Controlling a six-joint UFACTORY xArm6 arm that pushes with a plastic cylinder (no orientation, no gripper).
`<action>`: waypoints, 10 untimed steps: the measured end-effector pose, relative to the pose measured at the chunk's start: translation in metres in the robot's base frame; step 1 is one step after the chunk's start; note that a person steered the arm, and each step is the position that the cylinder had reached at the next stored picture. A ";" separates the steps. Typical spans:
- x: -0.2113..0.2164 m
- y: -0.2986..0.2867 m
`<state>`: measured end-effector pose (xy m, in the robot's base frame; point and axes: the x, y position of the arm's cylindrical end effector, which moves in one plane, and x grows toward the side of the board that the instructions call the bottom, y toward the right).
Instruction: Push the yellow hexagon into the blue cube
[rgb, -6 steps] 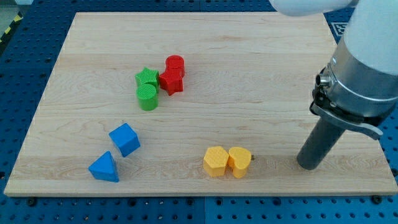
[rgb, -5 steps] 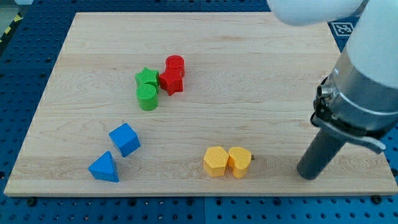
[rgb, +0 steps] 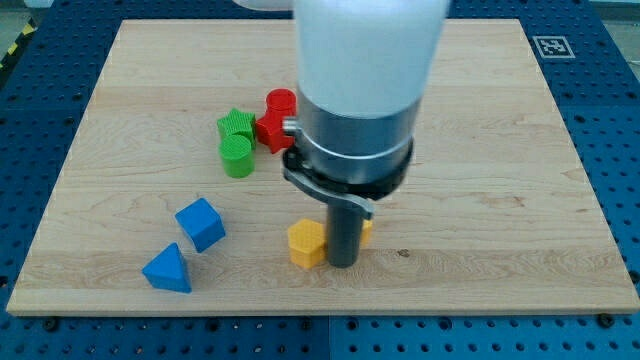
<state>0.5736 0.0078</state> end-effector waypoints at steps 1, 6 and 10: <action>-0.001 -0.024; 0.045 -0.093; 0.044 -0.285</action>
